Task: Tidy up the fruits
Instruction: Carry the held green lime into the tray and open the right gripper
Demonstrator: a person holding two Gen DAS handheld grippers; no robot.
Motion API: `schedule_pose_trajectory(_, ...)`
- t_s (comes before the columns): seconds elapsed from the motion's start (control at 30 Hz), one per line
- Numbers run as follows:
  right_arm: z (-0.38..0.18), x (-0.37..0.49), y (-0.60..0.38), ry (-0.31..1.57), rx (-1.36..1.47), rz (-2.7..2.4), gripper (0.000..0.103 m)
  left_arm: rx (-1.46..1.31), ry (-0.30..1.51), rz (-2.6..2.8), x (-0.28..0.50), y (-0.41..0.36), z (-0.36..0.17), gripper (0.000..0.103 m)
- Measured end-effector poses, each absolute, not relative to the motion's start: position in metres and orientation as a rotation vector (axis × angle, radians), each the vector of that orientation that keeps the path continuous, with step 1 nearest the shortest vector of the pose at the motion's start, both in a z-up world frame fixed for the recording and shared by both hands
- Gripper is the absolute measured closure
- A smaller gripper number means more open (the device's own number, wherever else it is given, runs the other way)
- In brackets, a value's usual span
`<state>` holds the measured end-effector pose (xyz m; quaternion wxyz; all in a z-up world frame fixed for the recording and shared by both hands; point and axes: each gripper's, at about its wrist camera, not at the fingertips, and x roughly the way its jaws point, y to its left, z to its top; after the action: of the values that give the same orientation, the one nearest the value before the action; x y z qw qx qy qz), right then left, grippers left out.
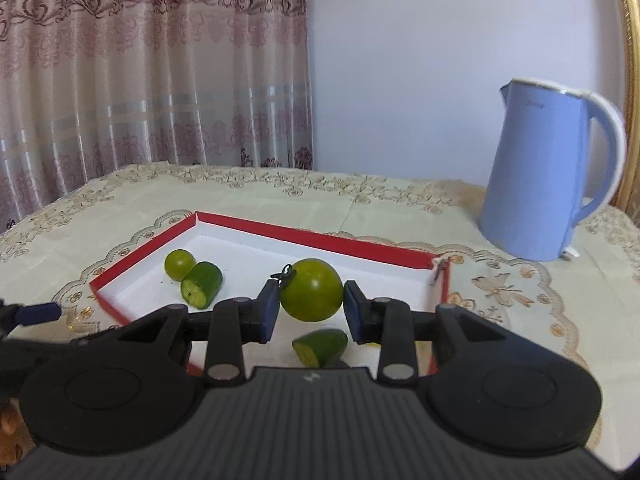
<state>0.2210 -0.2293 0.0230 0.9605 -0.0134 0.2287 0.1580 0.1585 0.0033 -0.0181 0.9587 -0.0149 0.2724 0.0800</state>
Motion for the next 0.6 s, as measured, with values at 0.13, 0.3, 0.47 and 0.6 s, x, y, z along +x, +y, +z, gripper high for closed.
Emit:
schedule_pose_trajectory(0.13,0.016,0.250,-0.219,0.515,-0.058,0.293,0.071,-0.033,0.561,0.163,0.160,0.004,-0.019,0.016)
schedule_pose_trajectory(0.3,0.009,0.281,-0.213,0.563,-0.071,0.256,0.071,-0.028,0.558,0.161,0.160,0.003,-0.020,0.016)
schedule_pose_trajectory(0.47,0.001,0.300,-0.211,0.608,-0.096,0.218,0.071,-0.026,0.563,0.162,0.161,0.003,-0.021,0.016)
schedule_pose_trajectory(0.6,-0.001,0.304,-0.211,0.610,-0.089,0.201,0.058,-0.029,0.565,0.163,0.161,0.003,-0.021,0.016)
